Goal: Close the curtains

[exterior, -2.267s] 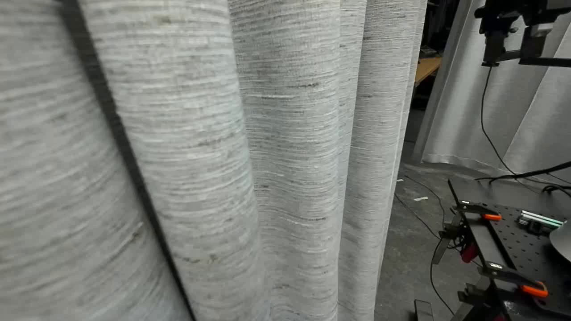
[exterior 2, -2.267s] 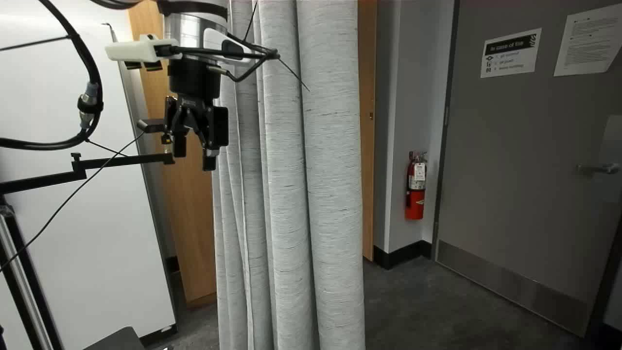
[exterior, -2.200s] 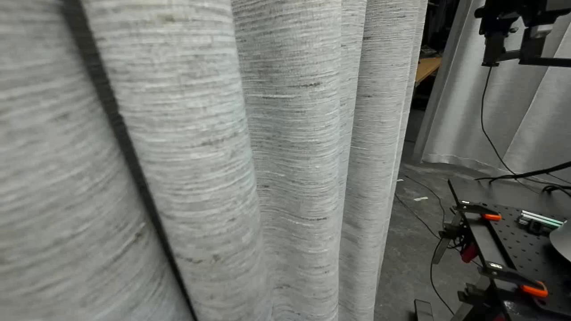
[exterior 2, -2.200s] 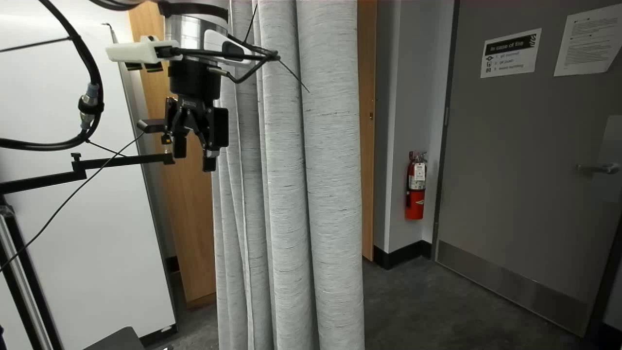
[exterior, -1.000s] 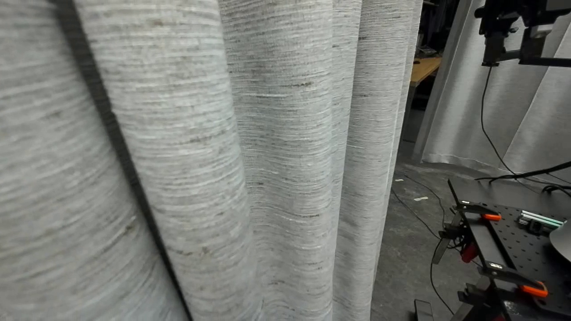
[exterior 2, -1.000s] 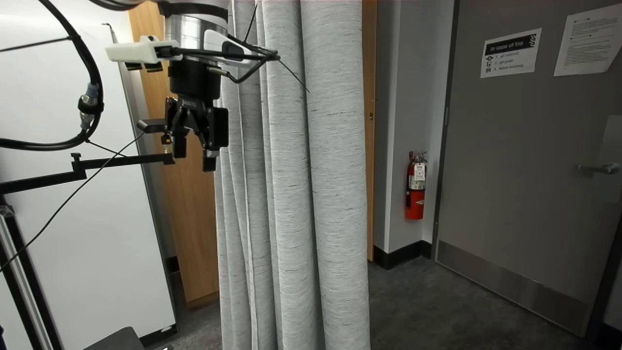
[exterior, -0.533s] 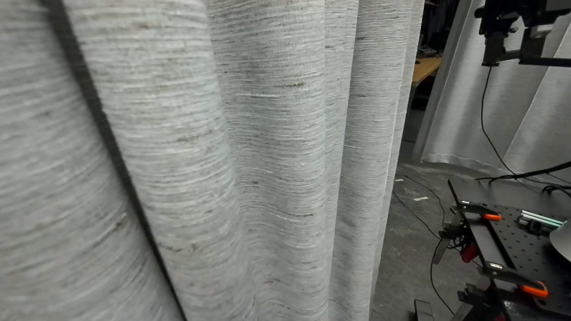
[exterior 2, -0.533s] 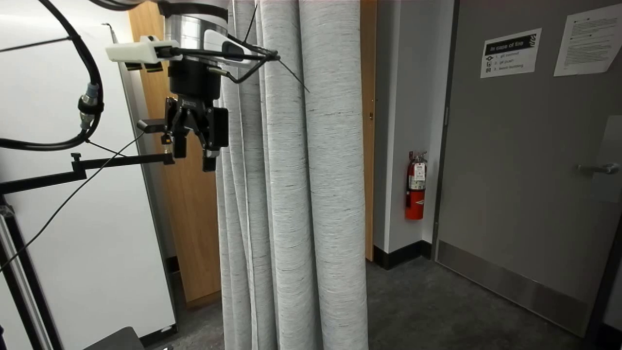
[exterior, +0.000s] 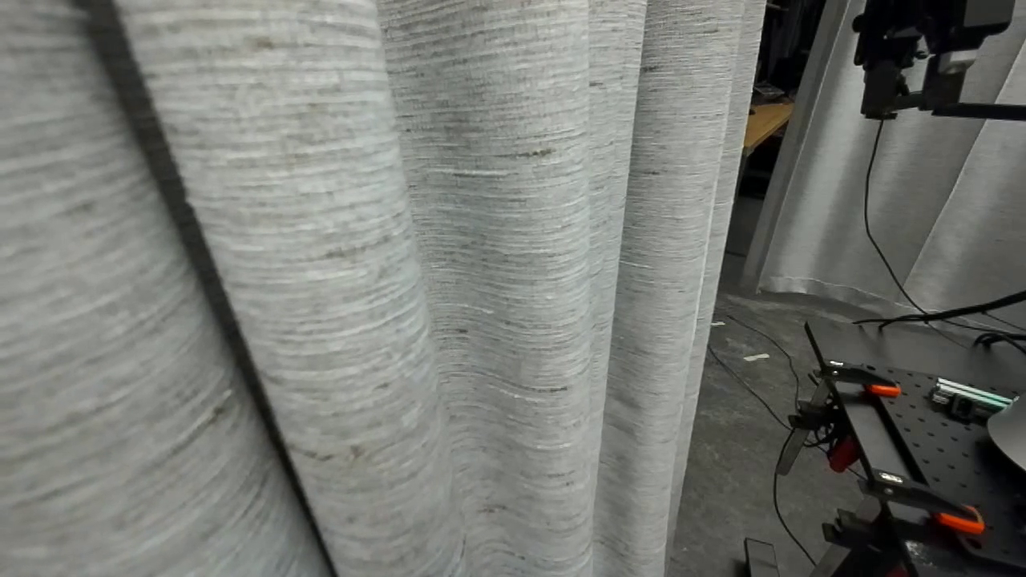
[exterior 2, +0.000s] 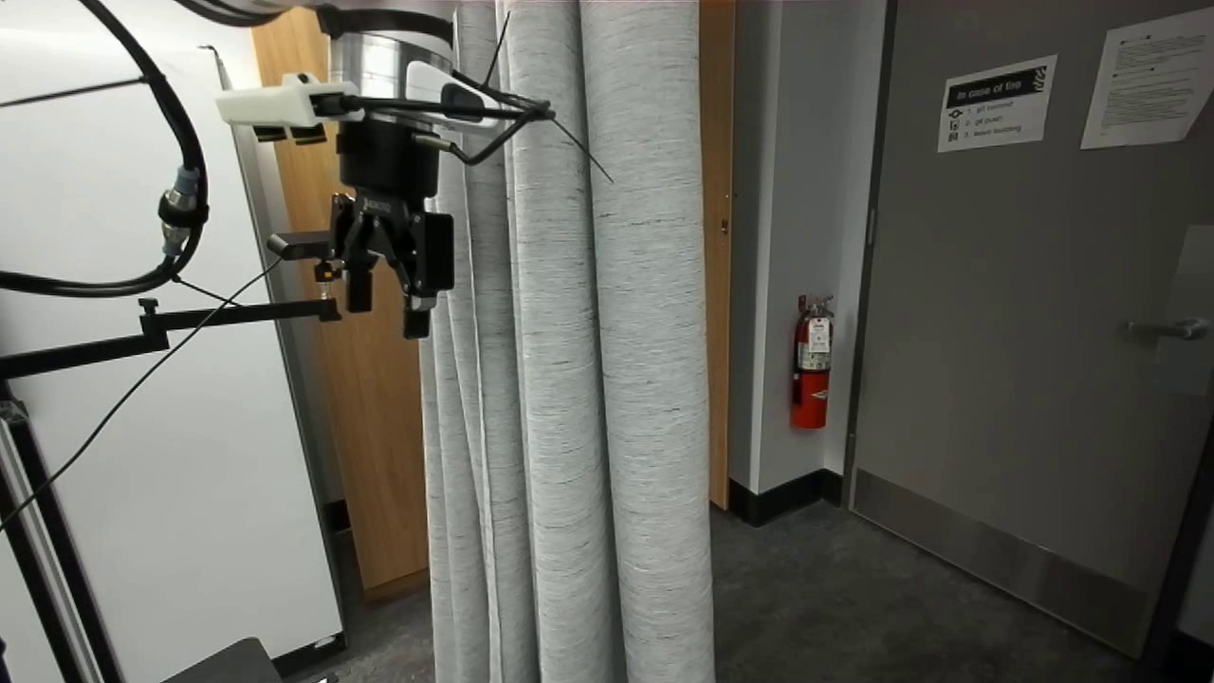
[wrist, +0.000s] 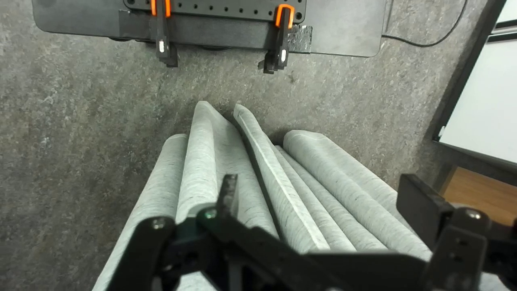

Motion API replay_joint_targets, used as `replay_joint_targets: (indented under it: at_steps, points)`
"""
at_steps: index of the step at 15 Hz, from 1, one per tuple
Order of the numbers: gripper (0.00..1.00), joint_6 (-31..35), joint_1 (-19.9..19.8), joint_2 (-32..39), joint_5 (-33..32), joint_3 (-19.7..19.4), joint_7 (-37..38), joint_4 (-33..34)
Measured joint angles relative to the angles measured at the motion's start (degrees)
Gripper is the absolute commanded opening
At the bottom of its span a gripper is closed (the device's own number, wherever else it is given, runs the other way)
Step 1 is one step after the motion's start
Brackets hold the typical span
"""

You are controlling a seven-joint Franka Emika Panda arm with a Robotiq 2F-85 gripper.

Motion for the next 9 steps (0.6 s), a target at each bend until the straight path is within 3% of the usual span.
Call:
replay_joint_targets:
  at_steps: [9]
  points:
    - [1.00, 0.5, -3.3, 0.0, -12.7, -1.9, -4.1, 4.6]
